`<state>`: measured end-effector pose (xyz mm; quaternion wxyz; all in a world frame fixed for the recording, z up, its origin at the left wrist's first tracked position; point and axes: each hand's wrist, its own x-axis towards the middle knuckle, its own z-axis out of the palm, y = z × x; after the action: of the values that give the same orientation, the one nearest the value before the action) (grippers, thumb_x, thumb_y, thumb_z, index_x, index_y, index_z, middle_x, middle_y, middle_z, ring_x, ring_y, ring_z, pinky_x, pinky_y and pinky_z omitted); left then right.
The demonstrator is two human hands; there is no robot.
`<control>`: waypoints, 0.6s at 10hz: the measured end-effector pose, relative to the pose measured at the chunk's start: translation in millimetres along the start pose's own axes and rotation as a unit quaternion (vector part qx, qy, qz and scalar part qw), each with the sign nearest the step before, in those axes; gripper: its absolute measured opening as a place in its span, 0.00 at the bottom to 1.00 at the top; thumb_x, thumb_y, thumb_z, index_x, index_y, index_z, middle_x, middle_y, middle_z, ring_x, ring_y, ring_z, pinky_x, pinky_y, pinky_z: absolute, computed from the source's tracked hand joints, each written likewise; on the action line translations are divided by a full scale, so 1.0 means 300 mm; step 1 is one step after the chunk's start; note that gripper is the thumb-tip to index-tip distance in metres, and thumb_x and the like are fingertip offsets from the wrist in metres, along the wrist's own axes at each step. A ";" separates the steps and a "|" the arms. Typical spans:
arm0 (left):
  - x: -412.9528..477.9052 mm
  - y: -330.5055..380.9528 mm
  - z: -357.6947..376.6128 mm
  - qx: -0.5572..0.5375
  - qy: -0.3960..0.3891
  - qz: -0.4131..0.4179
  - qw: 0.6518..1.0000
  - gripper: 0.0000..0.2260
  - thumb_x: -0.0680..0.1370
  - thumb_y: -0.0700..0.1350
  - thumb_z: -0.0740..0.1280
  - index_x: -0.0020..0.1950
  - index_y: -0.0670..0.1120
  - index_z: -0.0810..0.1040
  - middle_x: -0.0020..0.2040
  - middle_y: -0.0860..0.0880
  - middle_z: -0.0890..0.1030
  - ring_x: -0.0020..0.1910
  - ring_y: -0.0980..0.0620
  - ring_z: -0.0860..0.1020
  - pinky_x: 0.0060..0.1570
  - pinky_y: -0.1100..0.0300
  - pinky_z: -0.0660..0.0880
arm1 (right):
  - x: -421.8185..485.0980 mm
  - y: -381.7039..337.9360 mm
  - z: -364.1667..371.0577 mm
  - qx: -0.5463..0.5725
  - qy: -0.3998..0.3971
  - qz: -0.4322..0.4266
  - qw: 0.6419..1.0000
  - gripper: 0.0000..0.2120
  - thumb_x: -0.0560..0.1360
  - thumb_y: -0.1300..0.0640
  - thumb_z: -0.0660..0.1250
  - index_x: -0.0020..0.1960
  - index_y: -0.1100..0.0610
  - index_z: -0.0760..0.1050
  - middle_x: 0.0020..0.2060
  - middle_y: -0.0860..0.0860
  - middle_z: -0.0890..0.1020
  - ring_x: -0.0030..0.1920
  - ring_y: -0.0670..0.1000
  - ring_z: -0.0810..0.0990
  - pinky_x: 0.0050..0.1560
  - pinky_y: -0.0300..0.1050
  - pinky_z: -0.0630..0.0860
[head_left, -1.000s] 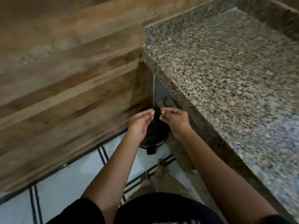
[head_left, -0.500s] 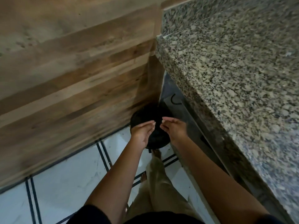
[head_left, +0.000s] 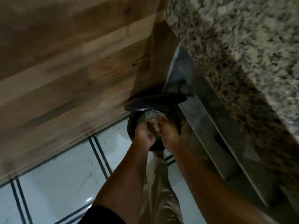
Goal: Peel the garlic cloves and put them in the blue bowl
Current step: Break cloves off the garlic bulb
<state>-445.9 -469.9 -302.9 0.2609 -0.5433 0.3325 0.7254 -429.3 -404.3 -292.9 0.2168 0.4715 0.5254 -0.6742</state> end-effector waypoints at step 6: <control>-0.179 0.052 0.000 0.027 -0.120 -0.019 0.992 0.25 0.82 0.57 0.52 0.69 0.41 0.70 0.68 0.44 0.73 0.68 0.47 0.70 0.70 0.56 0.62 | -0.090 0.003 0.043 -0.210 -0.035 -0.141 0.967 0.18 0.83 0.57 0.50 0.71 0.58 0.66 0.64 0.55 0.73 0.66 0.53 0.70 0.54 0.31 0.63</control>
<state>-442.6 -480.9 -248.3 0.3272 -0.4508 0.3084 0.7711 -421.3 -421.8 -270.0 0.2323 0.3127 0.7082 -0.5888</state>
